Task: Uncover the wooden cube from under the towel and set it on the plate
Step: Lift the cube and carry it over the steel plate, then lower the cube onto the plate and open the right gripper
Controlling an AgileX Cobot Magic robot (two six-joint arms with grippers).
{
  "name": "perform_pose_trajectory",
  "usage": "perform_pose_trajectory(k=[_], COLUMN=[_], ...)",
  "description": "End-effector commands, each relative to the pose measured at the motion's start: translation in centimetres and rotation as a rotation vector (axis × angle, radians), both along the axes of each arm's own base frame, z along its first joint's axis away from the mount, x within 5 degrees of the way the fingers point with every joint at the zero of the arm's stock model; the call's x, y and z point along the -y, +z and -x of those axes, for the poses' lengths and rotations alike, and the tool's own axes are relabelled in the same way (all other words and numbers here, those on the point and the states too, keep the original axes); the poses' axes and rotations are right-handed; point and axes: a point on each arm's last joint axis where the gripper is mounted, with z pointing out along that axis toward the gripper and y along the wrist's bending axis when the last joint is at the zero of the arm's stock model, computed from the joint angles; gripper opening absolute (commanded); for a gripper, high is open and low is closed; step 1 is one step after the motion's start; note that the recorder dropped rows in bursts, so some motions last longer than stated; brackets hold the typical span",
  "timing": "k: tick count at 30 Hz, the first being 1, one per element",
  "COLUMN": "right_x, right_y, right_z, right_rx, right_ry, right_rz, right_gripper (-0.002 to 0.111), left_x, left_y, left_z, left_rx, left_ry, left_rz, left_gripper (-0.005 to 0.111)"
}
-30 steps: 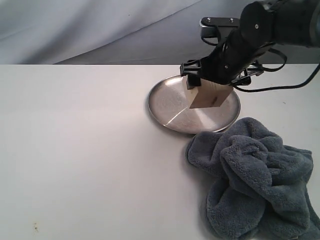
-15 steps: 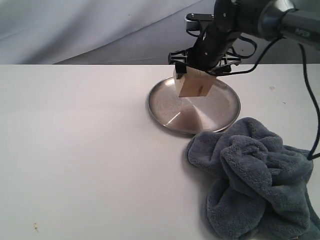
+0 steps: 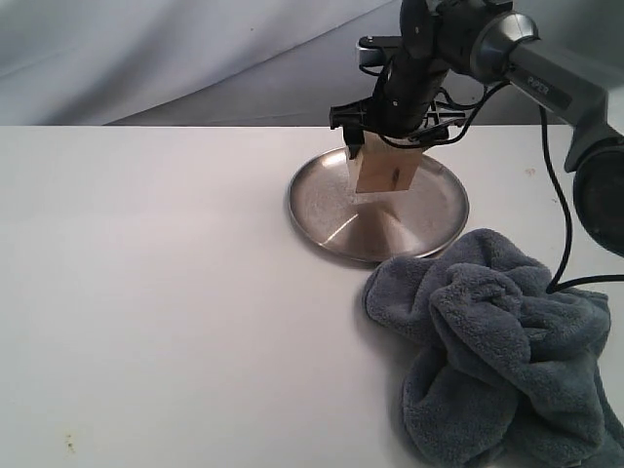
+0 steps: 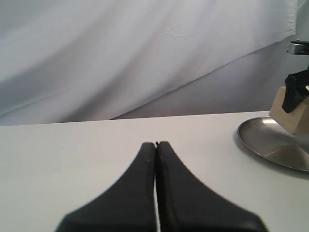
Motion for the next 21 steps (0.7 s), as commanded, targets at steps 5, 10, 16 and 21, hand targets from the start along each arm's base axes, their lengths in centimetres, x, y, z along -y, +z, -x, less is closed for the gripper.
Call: perform_pose_trajectory(k=[5, 10, 16, 21], right_x=[0.4, 0.5, 0.5, 0.5], right_y=[1.1, -0.3, -0.9, -0.9], right_z=[0.0, 0.2, 0.4, 0.4], right_rx=[0.014, -0.055, -0.082, -0.085], right_ry=[-0.008, -0.007, -0.006, -0.007], right_rz=[0.006, 0.042, 0.056, 0.058], right_gripper=[0.002, 0.032, 0.084, 0.091], left_x=[0.0, 0.0, 0.0, 0.0], left_y=[-0.1, -0.1, -0.1, -0.1], left_z=[0.0, 0.0, 0.0, 0.0], left_rx=[0.002, 0.002, 0.002, 0.002], left_ry=[-0.005, -0.005, -0.005, -0.005], left_rz=[0.005, 0.005, 0.005, 0.005], left_gripper=[0.0, 0.0, 0.0, 0.0])
